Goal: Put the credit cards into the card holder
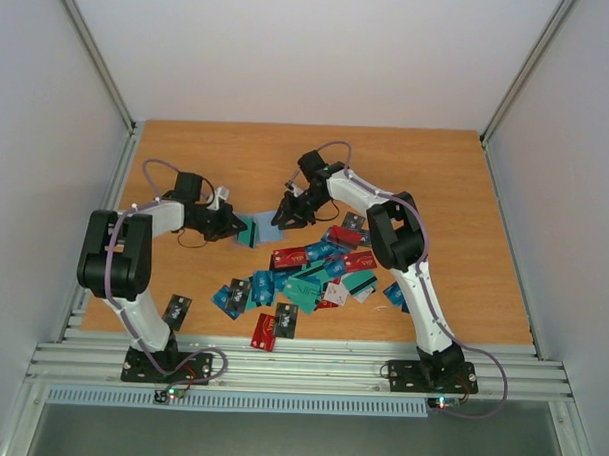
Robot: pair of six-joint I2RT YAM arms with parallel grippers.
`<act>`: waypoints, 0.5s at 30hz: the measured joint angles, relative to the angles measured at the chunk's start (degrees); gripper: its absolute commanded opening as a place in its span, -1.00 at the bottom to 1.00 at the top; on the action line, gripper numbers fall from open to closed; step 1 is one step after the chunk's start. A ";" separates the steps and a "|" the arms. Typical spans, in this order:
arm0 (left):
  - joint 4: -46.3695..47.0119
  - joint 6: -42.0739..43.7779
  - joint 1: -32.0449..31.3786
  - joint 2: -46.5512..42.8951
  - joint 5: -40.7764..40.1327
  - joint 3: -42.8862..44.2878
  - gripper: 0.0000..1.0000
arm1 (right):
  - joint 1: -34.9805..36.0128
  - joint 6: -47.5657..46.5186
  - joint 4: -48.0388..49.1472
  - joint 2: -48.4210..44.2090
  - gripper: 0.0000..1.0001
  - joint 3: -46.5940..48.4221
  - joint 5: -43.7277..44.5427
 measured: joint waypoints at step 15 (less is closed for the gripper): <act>1.05 1.25 -0.02 0.17 0.76 0.00 -1.00 | -1.09 -0.35 -2.84 0.00 -0.35 1.97 0.83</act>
